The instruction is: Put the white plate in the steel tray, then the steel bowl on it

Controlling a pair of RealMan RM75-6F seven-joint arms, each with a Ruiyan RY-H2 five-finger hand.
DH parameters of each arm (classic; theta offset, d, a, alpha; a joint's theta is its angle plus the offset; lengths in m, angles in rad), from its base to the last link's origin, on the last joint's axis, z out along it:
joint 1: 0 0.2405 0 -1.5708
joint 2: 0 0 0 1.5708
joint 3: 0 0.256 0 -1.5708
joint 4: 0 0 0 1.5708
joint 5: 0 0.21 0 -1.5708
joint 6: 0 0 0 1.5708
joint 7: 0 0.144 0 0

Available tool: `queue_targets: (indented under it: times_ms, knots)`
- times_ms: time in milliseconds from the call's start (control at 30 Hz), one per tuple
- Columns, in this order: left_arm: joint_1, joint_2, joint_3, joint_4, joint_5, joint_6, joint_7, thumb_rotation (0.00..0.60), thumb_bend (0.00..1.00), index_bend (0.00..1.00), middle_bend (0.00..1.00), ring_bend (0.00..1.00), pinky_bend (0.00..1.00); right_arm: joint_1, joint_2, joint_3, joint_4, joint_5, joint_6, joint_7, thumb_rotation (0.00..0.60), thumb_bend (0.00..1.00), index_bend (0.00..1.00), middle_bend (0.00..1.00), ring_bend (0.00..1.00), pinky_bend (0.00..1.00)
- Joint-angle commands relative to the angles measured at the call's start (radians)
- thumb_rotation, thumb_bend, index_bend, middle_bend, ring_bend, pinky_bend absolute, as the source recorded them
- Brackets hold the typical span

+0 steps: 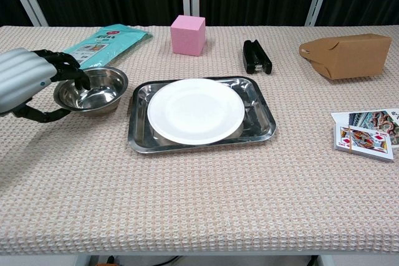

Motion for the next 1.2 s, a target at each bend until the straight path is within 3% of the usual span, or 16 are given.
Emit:
queue_targets:
  times_ms: [33, 333, 600, 833, 1200]
  knots:
    - [-0.018, -0.03, 0.003, 0.049, 0.019, -0.021, 0.011, 0.6, 0.35, 0.39, 0.43, 0.22, 0.29, 0.001, -0.002, 0.001, 0.005, 0.005, -0.004, 0.002, 0.6, 0.18, 0.0, 0.0, 0.0, 0.0]
    - [-0.035, -0.063, 0.01, 0.11, 0.036, -0.045, 0.014, 0.6, 0.41, 0.48, 0.51, 0.23, 0.29, 0.002, -0.01, 0.0, 0.019, 0.012, -0.011, 0.009, 0.6, 0.18, 0.0, 0.0, 0.0, 0.0]
    - [-0.03, -0.091, 0.004, 0.166, 0.042, -0.008, 0.031, 0.6, 0.48, 0.67, 0.69, 0.35, 0.34, 0.001, -0.012, -0.002, 0.027, 0.013, -0.013, 0.015, 0.6, 0.18, 0.0, 0.0, 0.0, 0.0]
    - [-0.025, -0.106, 0.006, 0.203, 0.055, 0.037, 0.027, 0.6, 0.5, 0.71, 0.73, 0.4, 0.37, 0.001, -0.015, -0.002, 0.031, 0.014, -0.013, 0.018, 0.6, 0.18, 0.0, 0.0, 0.0, 0.0]
    - [-0.028, -0.111, -0.003, 0.245, 0.087, 0.205, -0.032, 0.6, 0.5, 0.73, 0.75, 0.45, 0.42, 0.002, -0.016, -0.003, 0.032, 0.011, -0.013, 0.017, 0.6, 0.18, 0.0, 0.0, 0.0, 0.0]
